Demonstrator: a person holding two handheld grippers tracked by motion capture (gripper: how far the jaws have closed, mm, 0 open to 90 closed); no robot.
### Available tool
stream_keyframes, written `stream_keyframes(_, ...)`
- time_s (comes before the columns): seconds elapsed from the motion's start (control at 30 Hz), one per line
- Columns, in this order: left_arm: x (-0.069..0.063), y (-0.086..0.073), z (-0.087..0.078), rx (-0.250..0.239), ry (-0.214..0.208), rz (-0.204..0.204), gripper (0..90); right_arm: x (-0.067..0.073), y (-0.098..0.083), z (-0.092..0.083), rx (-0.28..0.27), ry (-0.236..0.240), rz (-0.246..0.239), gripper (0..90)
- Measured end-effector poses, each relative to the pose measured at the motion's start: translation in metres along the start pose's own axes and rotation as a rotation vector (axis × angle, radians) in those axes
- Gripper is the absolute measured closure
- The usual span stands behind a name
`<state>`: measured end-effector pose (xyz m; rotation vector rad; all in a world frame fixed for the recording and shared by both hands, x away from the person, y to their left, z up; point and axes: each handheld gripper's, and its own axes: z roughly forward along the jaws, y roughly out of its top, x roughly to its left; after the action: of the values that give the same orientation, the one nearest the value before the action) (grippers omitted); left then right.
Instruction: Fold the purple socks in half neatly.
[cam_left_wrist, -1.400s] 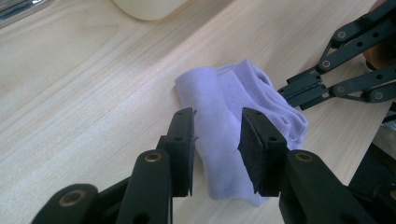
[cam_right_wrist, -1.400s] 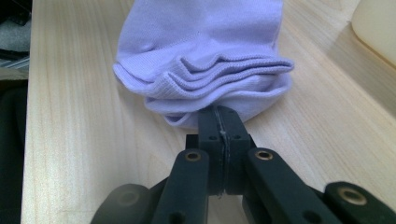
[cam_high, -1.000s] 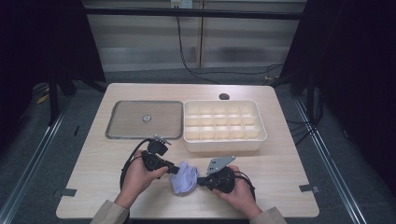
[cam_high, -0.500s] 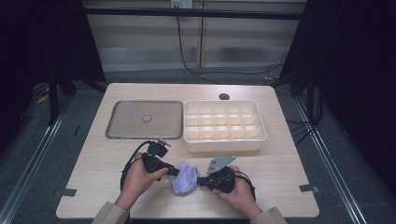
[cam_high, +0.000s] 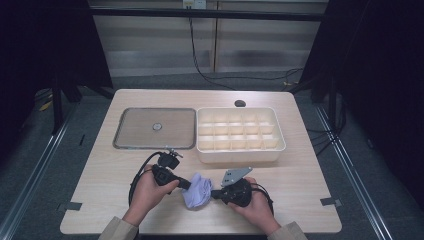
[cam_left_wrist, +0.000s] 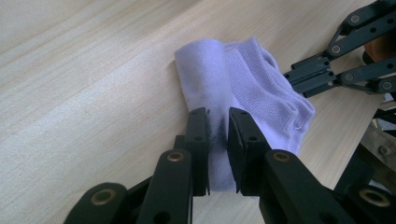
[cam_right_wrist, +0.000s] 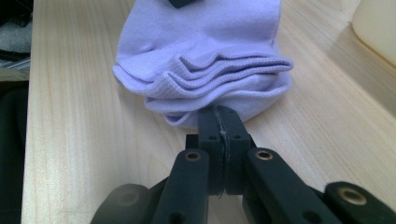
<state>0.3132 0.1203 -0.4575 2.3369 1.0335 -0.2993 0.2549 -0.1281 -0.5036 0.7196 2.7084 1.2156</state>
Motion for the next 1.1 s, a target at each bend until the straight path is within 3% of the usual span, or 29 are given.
stream_keyframes(0.5, -0.003, 0.003, -0.001, 0.005, -0.011, -0.007, 84.5, 0.0, 0.0, 0.0, -0.001, 0.0, 0.002, 89.1)
stream_keyframes(1.1, -0.014, 0.01, -0.004, 0.022, -0.017, 0.029, 87.2, 0.0, 0.0, 0.0, 0.001, -0.002, 0.0, 89.0)
